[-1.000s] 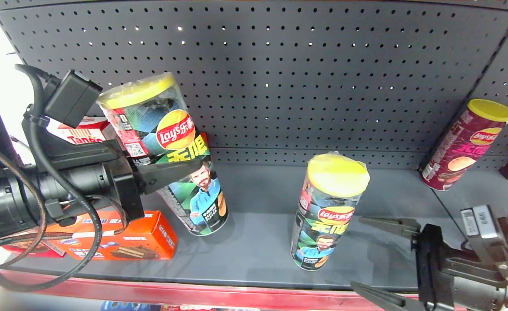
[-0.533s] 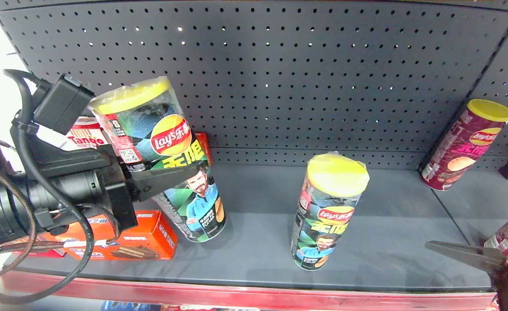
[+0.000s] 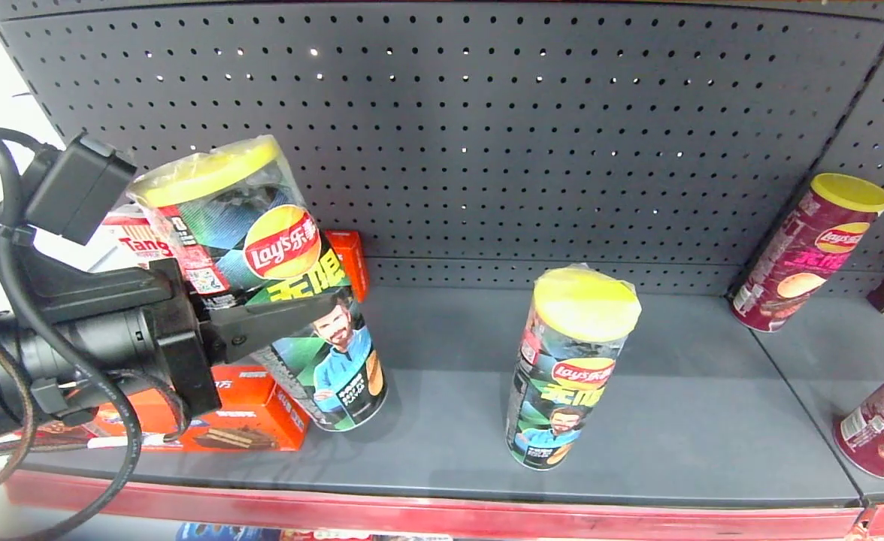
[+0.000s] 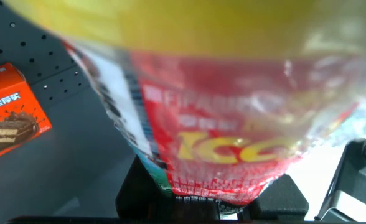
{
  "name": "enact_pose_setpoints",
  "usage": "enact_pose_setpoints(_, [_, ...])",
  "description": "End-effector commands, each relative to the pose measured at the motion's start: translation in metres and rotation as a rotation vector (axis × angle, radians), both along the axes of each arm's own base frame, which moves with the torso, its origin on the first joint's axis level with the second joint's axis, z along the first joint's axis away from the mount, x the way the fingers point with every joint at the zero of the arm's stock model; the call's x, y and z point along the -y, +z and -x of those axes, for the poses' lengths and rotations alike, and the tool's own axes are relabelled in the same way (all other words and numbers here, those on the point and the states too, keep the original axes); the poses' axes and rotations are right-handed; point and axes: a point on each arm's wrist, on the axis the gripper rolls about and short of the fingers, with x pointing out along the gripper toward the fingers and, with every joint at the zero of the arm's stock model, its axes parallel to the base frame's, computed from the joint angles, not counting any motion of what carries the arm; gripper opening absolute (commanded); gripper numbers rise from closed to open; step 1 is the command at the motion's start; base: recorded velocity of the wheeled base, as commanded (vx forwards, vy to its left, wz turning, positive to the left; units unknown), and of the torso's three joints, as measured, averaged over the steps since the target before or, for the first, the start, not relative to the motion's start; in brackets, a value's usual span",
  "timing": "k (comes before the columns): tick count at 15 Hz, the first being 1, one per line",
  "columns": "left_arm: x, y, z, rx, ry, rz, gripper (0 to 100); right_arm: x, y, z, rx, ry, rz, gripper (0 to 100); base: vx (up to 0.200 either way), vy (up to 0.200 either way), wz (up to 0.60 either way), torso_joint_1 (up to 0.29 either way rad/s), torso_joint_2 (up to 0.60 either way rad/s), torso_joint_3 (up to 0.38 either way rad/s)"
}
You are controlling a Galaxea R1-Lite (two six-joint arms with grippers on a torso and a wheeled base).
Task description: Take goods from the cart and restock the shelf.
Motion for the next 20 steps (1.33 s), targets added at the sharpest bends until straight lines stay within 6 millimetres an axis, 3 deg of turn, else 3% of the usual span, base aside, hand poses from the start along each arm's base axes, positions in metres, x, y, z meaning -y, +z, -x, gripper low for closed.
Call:
enact_pose_setpoints(1, [0.0,0.002,0.001,0.007,-0.002,0.003,0,0.005,-0.022,0.019,0.053,-0.126,-0.042,100,0.0,0.0,0.0,0.0,0.0,0.0])
enact_pose_setpoints(3, [0.0,0.01,0.0,0.037,-0.002,0.015,0,0.006,-0.037,0.013,0.025,-0.249,-0.054,100,0.0,0.0,0.0,0.0,0.0,0.0])
enact_pose_setpoints(8, [0.005,0.012,0.0,0.044,-0.023,0.013,0,0.012,-0.046,0.012,-0.076,-0.541,-0.056,100,0.0,0.0,0.0,0.0,0.0,0.0])
enact_pose_setpoints(12, [0.01,0.012,0.0,0.038,-0.046,0.012,0,0.013,-0.044,0.011,-0.057,-0.563,-0.065,100,0.0,0.0,0.0,0.0,0.0,0.0])
enact_pose_setpoints(15, [0.017,0.011,0.004,0.035,-0.083,0.013,0,0.011,-0.043,0.01,-0.077,-0.708,-0.059,100,0.0,0.0,0.0,0.0,0.0,0.0])
enact_pose_setpoints(20, [0.021,0.011,0.011,0.036,-0.118,0.014,0,0.01,-0.046,0.02,0.042,-0.77,-0.117,100,0.0,0.0,0.0,0.0,0.0,0.0])
